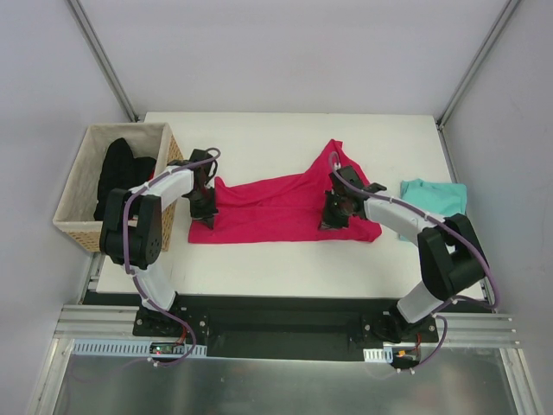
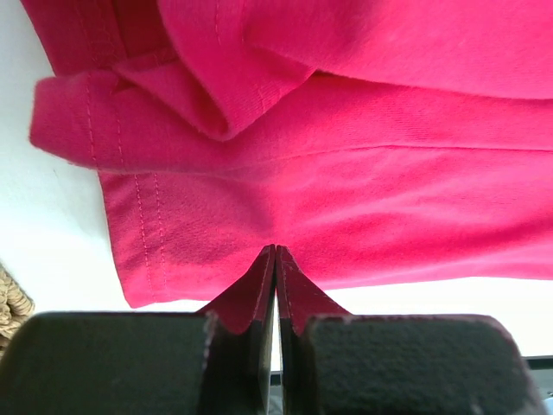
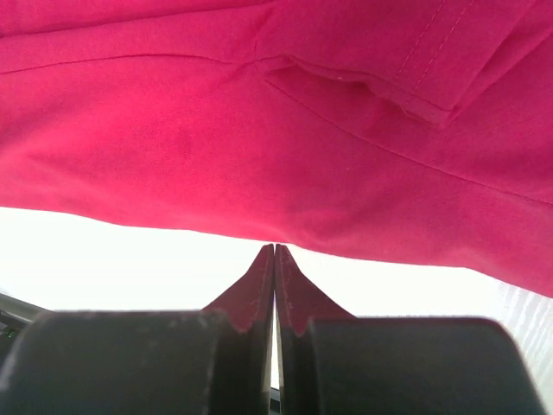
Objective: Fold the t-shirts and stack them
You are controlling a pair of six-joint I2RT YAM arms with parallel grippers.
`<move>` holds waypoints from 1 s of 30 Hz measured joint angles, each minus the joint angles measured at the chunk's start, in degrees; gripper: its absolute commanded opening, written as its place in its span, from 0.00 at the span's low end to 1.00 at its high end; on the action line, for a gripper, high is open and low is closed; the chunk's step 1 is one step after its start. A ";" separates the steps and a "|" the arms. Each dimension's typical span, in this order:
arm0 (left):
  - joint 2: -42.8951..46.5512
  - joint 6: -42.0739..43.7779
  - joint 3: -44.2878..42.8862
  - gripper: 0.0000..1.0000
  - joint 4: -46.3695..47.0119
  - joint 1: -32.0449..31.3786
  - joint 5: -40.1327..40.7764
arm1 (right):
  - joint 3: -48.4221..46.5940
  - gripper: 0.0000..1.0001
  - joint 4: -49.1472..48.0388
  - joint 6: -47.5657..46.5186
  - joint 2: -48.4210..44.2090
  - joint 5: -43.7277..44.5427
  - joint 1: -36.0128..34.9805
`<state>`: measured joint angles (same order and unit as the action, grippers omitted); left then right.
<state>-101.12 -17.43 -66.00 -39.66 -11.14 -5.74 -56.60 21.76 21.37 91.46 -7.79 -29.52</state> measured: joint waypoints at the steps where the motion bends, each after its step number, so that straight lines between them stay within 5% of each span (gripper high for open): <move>1: 0.00 0.00 -0.20 0.02 -0.04 0.00 0.02 | -0.26 0.01 0.42 -0.13 0.00 0.11 0.00; 4: 0.00 0.02 -0.98 0.16 -0.11 0.00 0.02 | -2.19 0.05 1.88 -0.90 0.11 0.59 0.00; 6: 0.00 0.13 -1.55 0.29 -0.11 0.00 0.00 | -4.22 0.24 2.93 -1.49 0.46 1.14 0.02; 8: 0.02 0.17 -2.05 0.30 -0.17 0.00 0.02 | -6.82 0.37 3.63 -2.36 1.16 1.57 0.13; 11: 0.17 0.07 -3.06 0.38 -0.44 0.00 0.02 | -10.01 0.48 4.48 -3.87 2.29 2.03 0.48; 23: -0.20 0.46 -18.47 0.42 -3.74 0.00 0.37 | -17.49 0.51 7.26 -7.45 5.68 2.40 4.76; 30: -8.46 0.96 -30.34 0.40 -4.61 0.74 0.79 | -18.25 0.50 7.63 -7.80 6.78 2.14 4.92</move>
<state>-109.58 -16.47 -96.33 -44.27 -10.39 -4.95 -74.85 29.39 13.56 98.24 -5.65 -24.60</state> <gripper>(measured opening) 0.418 0.505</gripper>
